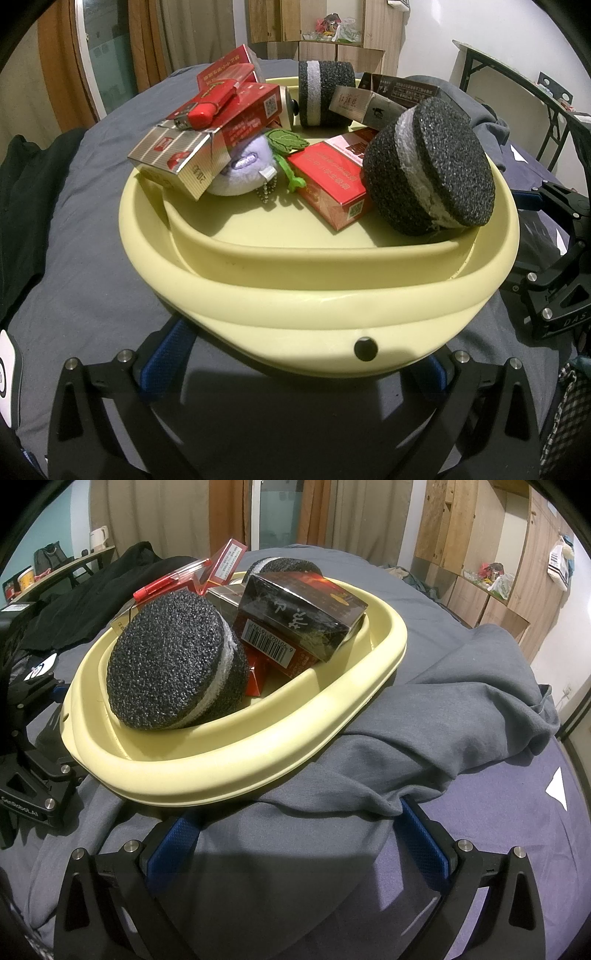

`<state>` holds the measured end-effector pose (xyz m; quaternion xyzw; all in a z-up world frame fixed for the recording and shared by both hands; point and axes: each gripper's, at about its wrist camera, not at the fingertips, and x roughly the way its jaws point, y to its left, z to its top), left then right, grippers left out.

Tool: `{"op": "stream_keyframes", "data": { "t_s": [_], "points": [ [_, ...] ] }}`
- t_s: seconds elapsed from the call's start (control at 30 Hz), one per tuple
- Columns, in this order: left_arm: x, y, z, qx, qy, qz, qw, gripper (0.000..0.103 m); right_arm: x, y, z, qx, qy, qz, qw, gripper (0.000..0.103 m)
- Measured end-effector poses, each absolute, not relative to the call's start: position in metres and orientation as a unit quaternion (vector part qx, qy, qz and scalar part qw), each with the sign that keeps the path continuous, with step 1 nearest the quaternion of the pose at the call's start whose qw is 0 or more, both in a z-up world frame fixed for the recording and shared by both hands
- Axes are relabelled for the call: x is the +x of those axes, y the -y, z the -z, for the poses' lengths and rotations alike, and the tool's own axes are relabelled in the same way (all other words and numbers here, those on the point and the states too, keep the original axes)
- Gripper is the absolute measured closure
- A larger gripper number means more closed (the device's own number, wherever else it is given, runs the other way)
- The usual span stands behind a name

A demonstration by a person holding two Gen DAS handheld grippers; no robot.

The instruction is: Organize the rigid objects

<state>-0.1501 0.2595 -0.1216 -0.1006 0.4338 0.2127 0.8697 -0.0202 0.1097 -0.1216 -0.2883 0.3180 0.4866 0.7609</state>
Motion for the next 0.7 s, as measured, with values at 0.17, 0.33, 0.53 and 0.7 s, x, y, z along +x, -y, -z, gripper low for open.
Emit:
{"op": "stream_keyframes", "data": {
  "t_s": [0.17, 0.33, 0.53, 0.7],
  "points": [
    [-0.1491, -0.2594, 0.1213, -0.101, -0.433, -0.212, 0.870, 0.000, -0.0223, -0.1104, 0.1215, -0.291, -0.316, -0.485, 0.762, 0.000],
    [-0.1504, -0.2597, 0.1216, -0.101, -0.434, -0.212, 0.870, 0.000, -0.0202, -0.1103, 0.1215, -0.290, -0.317, -0.486, 0.761, 0.000],
    [-0.1502, -0.2598, 0.1219, -0.101, -0.434, -0.212, 0.870, 0.000, -0.0204, -0.1106, 0.1215, -0.290, -0.317, -0.486, 0.761, 0.000],
    [-0.1498, -0.2597, 0.1218, -0.101, -0.434, -0.212, 0.870, 0.000, -0.0200, -0.1108, 0.1214, -0.290, -0.317, -0.486, 0.761, 0.000]
  ]
}}
